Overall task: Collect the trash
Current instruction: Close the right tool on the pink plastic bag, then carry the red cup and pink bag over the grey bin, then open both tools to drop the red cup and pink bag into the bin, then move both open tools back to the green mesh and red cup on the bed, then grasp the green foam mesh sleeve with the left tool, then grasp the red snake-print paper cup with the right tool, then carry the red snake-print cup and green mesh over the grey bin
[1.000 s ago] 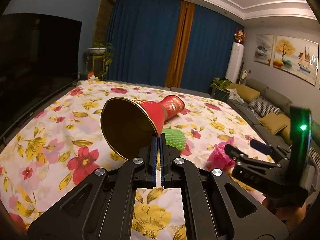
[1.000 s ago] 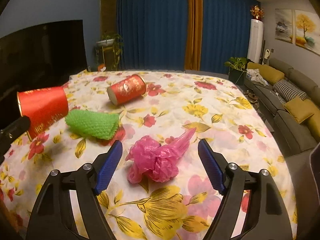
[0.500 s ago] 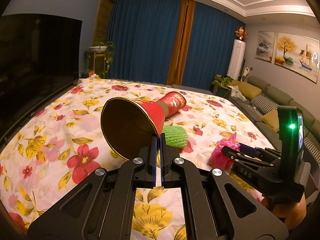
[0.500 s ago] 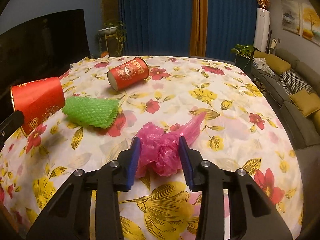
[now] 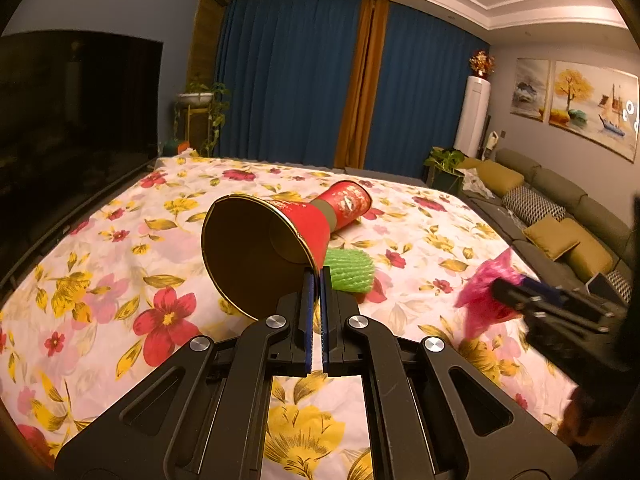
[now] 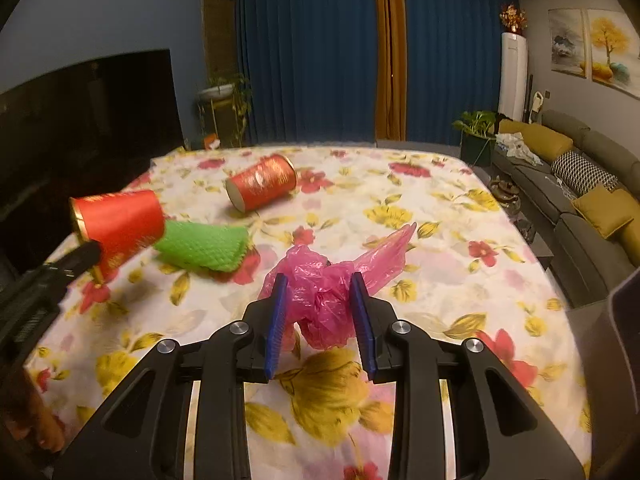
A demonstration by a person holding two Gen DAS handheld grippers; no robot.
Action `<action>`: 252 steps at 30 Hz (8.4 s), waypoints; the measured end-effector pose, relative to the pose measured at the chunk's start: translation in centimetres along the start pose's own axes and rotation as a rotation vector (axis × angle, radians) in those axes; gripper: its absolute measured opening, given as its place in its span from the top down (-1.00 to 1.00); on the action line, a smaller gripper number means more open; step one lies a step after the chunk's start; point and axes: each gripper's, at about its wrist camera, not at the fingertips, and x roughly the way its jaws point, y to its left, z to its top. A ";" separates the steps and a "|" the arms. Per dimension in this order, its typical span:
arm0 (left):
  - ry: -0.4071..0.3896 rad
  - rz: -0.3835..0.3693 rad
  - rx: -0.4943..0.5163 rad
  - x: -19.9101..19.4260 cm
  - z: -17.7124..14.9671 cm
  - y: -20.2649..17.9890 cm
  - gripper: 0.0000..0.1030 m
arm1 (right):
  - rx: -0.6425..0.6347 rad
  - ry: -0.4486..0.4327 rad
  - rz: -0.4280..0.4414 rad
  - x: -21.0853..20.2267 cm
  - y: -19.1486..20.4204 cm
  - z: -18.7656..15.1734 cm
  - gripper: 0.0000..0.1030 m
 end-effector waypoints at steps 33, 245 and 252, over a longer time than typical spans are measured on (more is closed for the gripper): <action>-0.044 -0.319 0.187 -6.8 -0.6 -19.7 0.96 | 0.080 -0.226 -0.174 -17.4 -13.1 -3.2 0.38; 0.052 0.317 -0.208 7.2 5.1 13.5 0.78 | 0.049 0.191 0.013 22.5 8.5 9.6 -0.08; 0.053 0.314 -0.204 7.2 5.1 13.5 0.77 | 0.048 0.142 0.031 18.6 7.8 9.8 -0.07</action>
